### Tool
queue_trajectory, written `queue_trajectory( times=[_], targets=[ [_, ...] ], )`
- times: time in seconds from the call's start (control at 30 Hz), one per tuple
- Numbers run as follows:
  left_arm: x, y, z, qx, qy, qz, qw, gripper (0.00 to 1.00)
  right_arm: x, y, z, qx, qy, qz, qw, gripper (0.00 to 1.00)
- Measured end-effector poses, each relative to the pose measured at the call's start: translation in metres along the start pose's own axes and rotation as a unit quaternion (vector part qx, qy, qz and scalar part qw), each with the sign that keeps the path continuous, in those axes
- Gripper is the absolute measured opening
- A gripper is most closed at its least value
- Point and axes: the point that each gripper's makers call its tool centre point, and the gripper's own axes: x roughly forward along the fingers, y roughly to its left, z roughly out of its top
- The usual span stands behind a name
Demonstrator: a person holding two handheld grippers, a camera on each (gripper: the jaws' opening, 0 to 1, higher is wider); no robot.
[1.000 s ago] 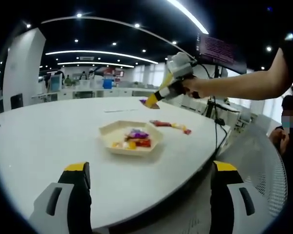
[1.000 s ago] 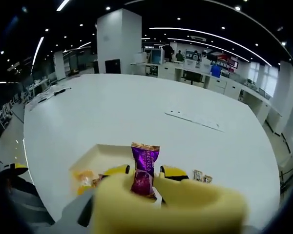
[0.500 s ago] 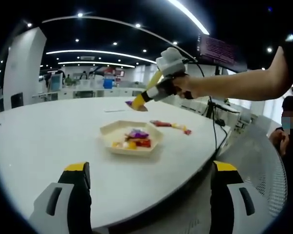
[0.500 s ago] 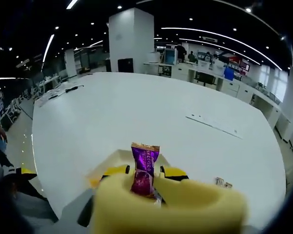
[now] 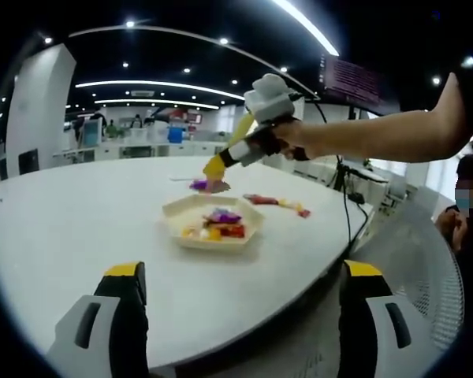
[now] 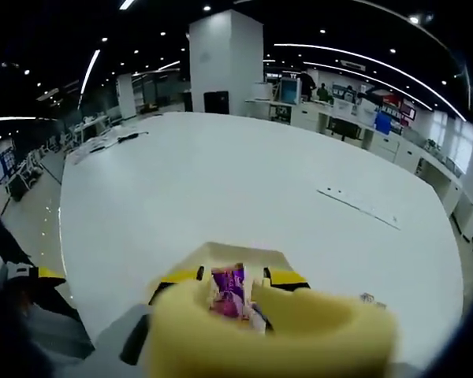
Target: Place the target food into the container with the food tongs after gripping and lifting it, then release it inside without dropping or visibly crushing the food.
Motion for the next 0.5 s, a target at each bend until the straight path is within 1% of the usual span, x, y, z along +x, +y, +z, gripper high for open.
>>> queue_trajectory(
  times=[0.03,0.1,0.33,0.37,0.4,0.43,0.5],
  targets=[
    [0.000,0.000,-0.002,-0.001,0.006,-0.002,1.0000,0.96,0.001,-0.002,-0.001,-0.011,0.000,-0.005,0.9999,0.30],
    [0.000,0.000,-0.001,0.000,0.002,-0.001,1.0000,0.97,0.001,0.001,-0.006,-0.001,0.010,0.005,0.9999,0.30],
    [0.000,0.002,0.000,0.002,0.001,0.006,1.0000,0.99,-0.011,-0.012,-0.009,0.005,0.009,-0.004,0.9999,0.31],
    [0.000,0.002,0.000,0.002,0.000,0.007,1.0000,0.99,-0.013,-0.015,-0.009,0.009,0.010,-0.004,0.9999,0.31],
    [0.000,0.002,0.000,0.001,0.001,0.005,1.0000,0.99,-0.016,-0.015,-0.008,0.029,0.004,0.004,0.9996,0.31],
    [0.000,0.002,-0.001,0.002,0.002,0.005,1.0000,0.99,-0.019,-0.017,-0.007,0.038,-0.002,0.005,0.9993,0.31],
    [0.000,0.001,0.000,0.002,0.001,0.004,1.0000,0.99,-0.026,-0.025,-0.009,0.038,-0.004,-0.002,0.9993,0.31]
  ],
)
